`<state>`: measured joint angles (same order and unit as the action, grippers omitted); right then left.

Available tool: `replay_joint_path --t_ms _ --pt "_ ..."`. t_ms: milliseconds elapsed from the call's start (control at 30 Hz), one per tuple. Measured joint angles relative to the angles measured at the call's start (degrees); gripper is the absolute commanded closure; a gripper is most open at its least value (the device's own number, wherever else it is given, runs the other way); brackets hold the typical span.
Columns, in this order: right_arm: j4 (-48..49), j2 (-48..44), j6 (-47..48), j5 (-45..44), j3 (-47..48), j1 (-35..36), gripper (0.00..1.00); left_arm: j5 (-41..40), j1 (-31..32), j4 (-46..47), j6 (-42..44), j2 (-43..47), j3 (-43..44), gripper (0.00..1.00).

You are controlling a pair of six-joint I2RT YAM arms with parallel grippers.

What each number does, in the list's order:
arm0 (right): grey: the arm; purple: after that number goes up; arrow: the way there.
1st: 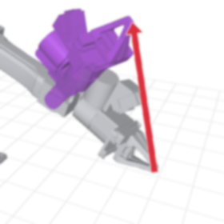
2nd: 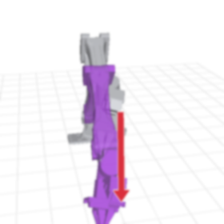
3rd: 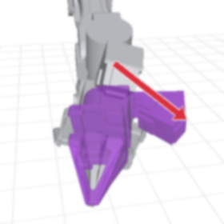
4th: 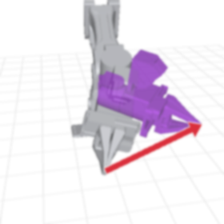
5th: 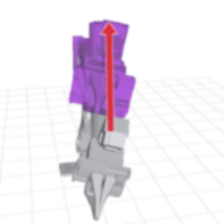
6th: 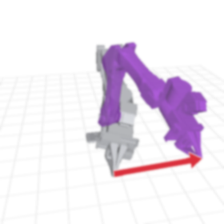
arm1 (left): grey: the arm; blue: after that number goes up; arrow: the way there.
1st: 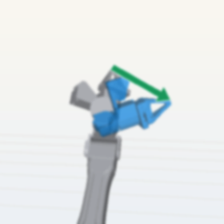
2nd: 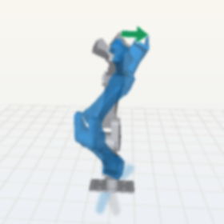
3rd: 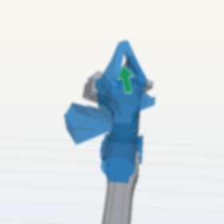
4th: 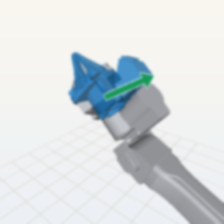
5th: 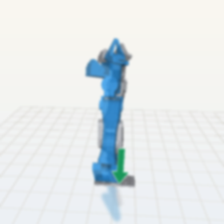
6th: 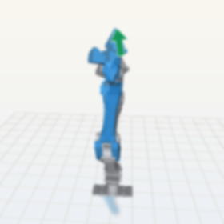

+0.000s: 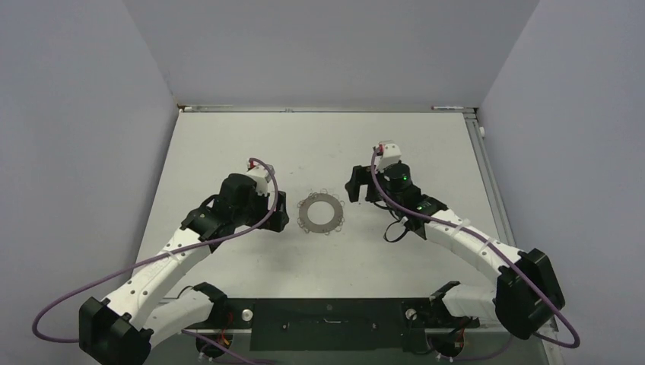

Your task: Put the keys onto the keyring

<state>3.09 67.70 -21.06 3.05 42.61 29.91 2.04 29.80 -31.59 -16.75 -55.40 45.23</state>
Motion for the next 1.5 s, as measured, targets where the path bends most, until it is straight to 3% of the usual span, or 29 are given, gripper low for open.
replay_joint_path --t_ms 33,100,233,400,500,700,867,967,1067,1233,1500 --pt "-1.44 1.62 -0.02 -1.11 0.63 1.92 0.03 -0.11 0.61 -0.09 0.0 -0.57 0.0 0.0" --pt "-4.74 4.57 -0.07 -3.37 1.55 4.9 0.06 -0.31 1.88 -0.33 0.0 -1.64 0.0 0.08" --pt "-8.87 7.78 0.81 -4.79 1.66 9.09 0.07 -1.25 3.69 -0.44 -0.33 -3.39 0.0 0.15" --pt "-10.47 7.93 1.57 -3.78 1.53 13.4 0.08 -4.35 5.51 -0.79 -3.06 -3.89 0.0 0.16" --pt "-10.29 7.58 1.57 -2.91 0.63 13.64 0.1 -8.28 9.73 -0.7 -5.77 -3.91 0.0 0.19" --pt "-9.4 7.37 1.01 2.54 -2.23 13.7 0.24 -14.73 17.4 -0.42 -7.56 -5.05 0.83 0.25" --pt "-4.76 5.95 -2.54 5.77 -6.1 15.23 0.36 -17.29 17.44 -2.1 -3.21 -5.09 6.73 0.29" --pt "-0.72 4.7 -5.92 5.77 -9.07 16.61 0.42 -19.04 17.46 -1.79 0.37 -4.55 9.18 0.38" --pt "3.58 4.59 -8.94 5.22 -11.58 17.9 0.45 -20.68 16.52 -0.94 1.84 -3.23 7.82 0.39" --pt "10.82 6.84 -12.92 3.74 -14.53 20.81 0.48 -19.32 8.76 -0.76 0.85 -1.44 3.48 0.38" --pt "19.26 15.58 -15.52 0.68 -14.71 22.32 0.51 -18.82 8.33 -0.26 0.9 2.86 2.21 0.38"
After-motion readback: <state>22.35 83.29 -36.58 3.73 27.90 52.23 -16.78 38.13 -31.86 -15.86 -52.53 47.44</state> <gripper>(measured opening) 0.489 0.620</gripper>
